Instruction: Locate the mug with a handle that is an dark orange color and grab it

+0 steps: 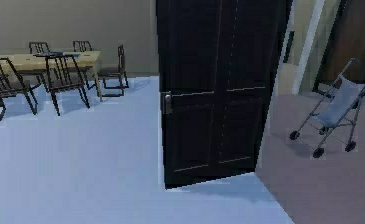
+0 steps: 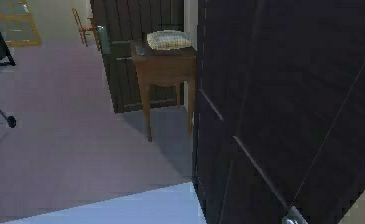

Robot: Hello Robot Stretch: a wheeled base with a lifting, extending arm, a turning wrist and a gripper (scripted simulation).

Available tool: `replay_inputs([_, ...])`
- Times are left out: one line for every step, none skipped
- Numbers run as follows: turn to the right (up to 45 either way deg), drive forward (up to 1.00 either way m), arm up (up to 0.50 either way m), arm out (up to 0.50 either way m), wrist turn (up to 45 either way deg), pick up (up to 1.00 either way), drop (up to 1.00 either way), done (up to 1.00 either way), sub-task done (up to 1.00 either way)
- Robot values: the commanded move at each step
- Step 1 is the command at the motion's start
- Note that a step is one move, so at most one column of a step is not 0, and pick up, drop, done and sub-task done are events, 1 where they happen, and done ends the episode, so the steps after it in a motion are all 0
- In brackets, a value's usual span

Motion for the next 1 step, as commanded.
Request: replay_inputs([0.0,0.1,0.0,0.0,0.0,0.0,0.0,0.0,0.0])
